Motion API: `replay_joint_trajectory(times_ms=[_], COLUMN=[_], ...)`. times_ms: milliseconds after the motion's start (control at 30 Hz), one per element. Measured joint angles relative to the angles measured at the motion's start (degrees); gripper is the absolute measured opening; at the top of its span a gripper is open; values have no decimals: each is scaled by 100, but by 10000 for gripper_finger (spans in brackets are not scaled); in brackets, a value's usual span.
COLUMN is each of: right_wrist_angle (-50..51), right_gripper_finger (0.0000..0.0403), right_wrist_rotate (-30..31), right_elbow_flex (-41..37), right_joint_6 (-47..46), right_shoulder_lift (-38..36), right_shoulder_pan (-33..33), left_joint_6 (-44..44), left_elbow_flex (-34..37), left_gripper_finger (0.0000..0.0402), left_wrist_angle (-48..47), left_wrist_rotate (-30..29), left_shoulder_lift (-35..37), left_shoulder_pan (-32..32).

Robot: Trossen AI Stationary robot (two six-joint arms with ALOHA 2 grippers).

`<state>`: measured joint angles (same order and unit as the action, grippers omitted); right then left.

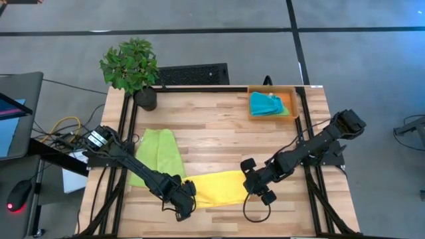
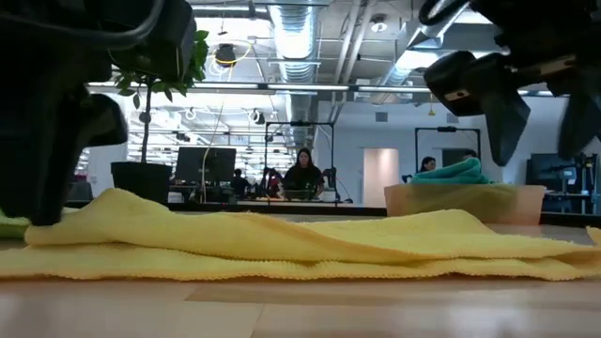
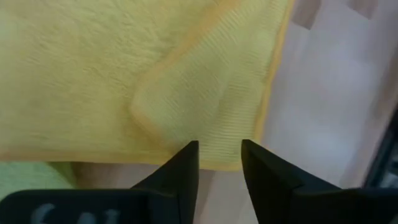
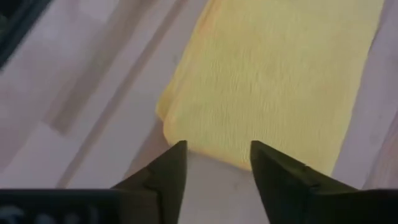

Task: Fold microfiber towels
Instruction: Fold the yellow microfiber towel

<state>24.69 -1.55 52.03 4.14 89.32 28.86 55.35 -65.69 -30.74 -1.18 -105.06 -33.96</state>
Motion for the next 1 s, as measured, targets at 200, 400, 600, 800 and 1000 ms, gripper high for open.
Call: replay_joint_trajectory(times_ms=[200, 400, 600, 800, 1000], right_wrist_angle=[142, 140, 137, 49, 54], right_gripper_finger=[236, 239, 239, 240, 240], right_wrist_rotate=[12, 184, 167, 163, 151], right_elbow_flex=[0, 0, 0, 2, 2], right_joint_6=[70, 85, 83, 81, 81], right_shoulder_lift=[-15, -15, -15, -17, -17], right_shoulder_pan=[-10, -43, -48, -47, -44], left_joint_6=[128, -182, -429, -1148, -1574], left_elbow_flex=[-213, -600, -601, -601, -603], left_gripper_finger=[123, 123, 123, 123, 123], left_wrist_angle=[-104, -1218, -1681, -1641, -1622], left_wrist_rotate=[-345, -1179, -634, 295, 1232], left_shoulder_lift=[0, 2, 2, 2, -93], left_shoulder_pan=[-14, 185, 963, 1818, 2275])
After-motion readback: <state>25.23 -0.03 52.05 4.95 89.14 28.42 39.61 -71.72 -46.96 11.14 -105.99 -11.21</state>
